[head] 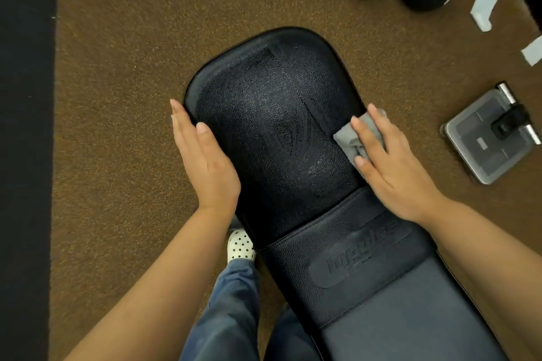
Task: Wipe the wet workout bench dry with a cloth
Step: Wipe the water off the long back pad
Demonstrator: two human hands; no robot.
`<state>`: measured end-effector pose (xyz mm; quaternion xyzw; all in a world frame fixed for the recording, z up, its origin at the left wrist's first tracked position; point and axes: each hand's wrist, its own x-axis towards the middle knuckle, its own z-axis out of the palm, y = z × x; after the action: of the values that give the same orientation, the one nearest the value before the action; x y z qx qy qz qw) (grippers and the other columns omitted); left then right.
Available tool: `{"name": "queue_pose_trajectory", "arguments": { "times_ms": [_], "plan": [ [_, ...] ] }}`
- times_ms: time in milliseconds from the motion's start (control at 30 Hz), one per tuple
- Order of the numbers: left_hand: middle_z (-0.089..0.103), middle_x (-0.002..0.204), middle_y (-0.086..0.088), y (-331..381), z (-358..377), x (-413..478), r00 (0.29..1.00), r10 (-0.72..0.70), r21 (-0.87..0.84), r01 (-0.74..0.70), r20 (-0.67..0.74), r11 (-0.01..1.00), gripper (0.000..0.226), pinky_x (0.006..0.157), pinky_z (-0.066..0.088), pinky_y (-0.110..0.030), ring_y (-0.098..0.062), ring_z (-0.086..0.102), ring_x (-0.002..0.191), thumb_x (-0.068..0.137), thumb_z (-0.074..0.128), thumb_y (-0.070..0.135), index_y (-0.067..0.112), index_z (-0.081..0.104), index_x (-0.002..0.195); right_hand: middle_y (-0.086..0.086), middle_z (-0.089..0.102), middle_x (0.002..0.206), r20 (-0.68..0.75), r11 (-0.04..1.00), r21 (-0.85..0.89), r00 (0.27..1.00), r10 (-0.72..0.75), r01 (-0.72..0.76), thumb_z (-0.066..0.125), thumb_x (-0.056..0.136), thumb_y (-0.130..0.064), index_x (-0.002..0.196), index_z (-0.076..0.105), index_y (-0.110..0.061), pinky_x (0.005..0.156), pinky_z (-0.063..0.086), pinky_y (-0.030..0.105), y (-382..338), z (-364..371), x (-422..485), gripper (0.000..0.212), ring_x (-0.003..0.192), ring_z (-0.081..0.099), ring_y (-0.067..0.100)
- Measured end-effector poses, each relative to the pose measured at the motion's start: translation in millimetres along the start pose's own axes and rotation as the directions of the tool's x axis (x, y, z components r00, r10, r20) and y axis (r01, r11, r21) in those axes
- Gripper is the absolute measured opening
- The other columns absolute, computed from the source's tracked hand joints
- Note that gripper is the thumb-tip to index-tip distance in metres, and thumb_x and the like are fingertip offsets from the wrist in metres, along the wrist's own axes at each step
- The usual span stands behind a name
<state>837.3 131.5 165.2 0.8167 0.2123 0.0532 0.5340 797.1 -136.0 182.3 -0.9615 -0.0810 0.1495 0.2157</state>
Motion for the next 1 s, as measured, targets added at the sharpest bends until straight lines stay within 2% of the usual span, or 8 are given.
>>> {"name": "queue_pose_trajectory", "arguments": {
  "times_ms": [133, 267, 400, 500, 633, 800, 900, 1000],
  "plan": [
    [0.012, 0.16, -0.004, 0, 0, 0, 1.0, 0.0, -0.012, 0.0, -0.003, 1.0, 0.056, 0.119, 0.006, -0.025, -0.007, 0.008, 0.144, 0.1, 0.019, 0.03, 0.01, 0.011, 0.152, -0.003, -0.007, 0.16, -0.005, 1.0, -0.031, 1.0, -0.001, 0.001, 0.025, 0.099, -0.042, 0.151, 0.008, -0.035, 0.115, 0.01, 0.04, -6, 3, 10, 0.055, 0.147, -0.003, 0.022],
    [0.012, 0.16, -0.005, -2, 1, 0, 1.0, -0.003, -0.01, 0.003, -0.003, 1.0, 0.056, 0.119, 0.007, -0.025, -0.002, 0.008, 0.141, 0.101, 0.019, 0.03, 0.011, 0.011, 0.152, 0.007, 0.002, 0.16, -0.066, 0.995, -0.096, 0.998, -0.012, 0.006, 0.026, 0.1, -0.038, 0.151, 0.014, -0.026, 0.113, 0.016, 0.042, -16, 1, 38, 0.054, 0.145, 0.006, 0.031],
    [0.013, 0.16, -0.006, -2, 1, 1, 1.0, 0.003, -0.02, -0.003, 0.0, 1.0, 0.057, 0.119, 0.007, -0.024, -0.002, 0.009, 0.141, 0.1, 0.02, 0.03, 0.008, 0.012, 0.152, 0.013, 0.011, 0.157, -0.119, 0.99, -0.139, 0.993, -0.018, 0.002, 0.028, 0.1, -0.037, 0.15, 0.019, -0.023, 0.112, 0.027, 0.053, -29, -4, 75, 0.053, 0.141, 0.017, 0.037],
    [0.013, 0.16, -0.006, -2, 0, 1, 1.0, 0.004, -0.015, -0.004, 0.007, 1.0, 0.058, 0.12, 0.007, -0.026, 0.0, 0.008, 0.14, 0.099, 0.02, 0.032, 0.009, 0.012, 0.152, 0.014, 0.017, 0.156, -0.155, 0.985, -0.171, 0.987, -0.035, 0.009, 0.03, 0.099, -0.036, 0.15, 0.023, -0.024, 0.108, 0.03, 0.057, -40, -9, 105, 0.053, 0.139, 0.021, 0.039],
    [0.012, 0.16, -0.006, -2, 0, 1, 1.0, 0.017, -0.009, -0.017, 0.013, 1.0, 0.061, 0.12, 0.008, -0.025, 0.001, 0.009, 0.14, 0.098, 0.018, 0.036, 0.009, 0.011, 0.152, 0.01, 0.024, 0.154, -0.177, 0.982, -0.183, 0.981, -0.077, 0.044, 0.032, 0.098, -0.035, 0.148, 0.029, -0.028, 0.105, 0.033, 0.052, -56, -19, 147, 0.05, 0.134, 0.028, 0.036],
    [0.012, 0.16, -0.005, -3, 0, 2, 1.0, 0.009, 0.02, -0.009, 0.018, 1.0, 0.06, 0.121, 0.009, -0.038, -0.004, 0.008, 0.143, 0.099, 0.018, 0.038, 0.013, 0.01, 0.153, 0.005, 0.038, 0.141, -0.114, 0.984, -0.163, 0.99, -0.083, 0.064, 0.028, 0.1, -0.037, 0.144, 0.034, -0.025, 0.094, 0.039, 0.043, -68, -32, 185, 0.046, 0.121, 0.04, 0.029],
    [0.012, 0.16, -0.005, -1, 0, 2, 1.0, 0.0, 0.026, 0.0, 0.008, 1.0, 0.06, 0.121, 0.01, -0.039, -0.014, 0.009, 0.147, 0.098, 0.018, 0.036, 0.013, 0.01, 0.153, 0.006, 0.037, 0.143, -0.115, 0.979, -0.167, 0.984, -0.137, 0.117, 0.029, 0.1, -0.037, 0.144, 0.033, -0.022, 0.095, 0.04, 0.044, -63, -32, 178, 0.047, 0.123, 0.039, 0.029],
    [0.013, 0.16, -0.006, 0, 0, 2, 1.0, 0.006, 0.035, -0.006, -0.001, 0.999, 0.06, 0.121, 0.01, -0.039, -0.016, 0.01, 0.147, 0.098, 0.018, 0.034, 0.011, 0.011, 0.153, 0.008, 0.028, 0.151, -0.15, 0.969, -0.192, 0.971, -0.188, 0.157, 0.031, 0.099, -0.036, 0.146, 0.032, -0.024, 0.102, 0.035, 0.047, -52, -26, 154, 0.049, 0.134, 0.029, 0.03]
  ]
}}
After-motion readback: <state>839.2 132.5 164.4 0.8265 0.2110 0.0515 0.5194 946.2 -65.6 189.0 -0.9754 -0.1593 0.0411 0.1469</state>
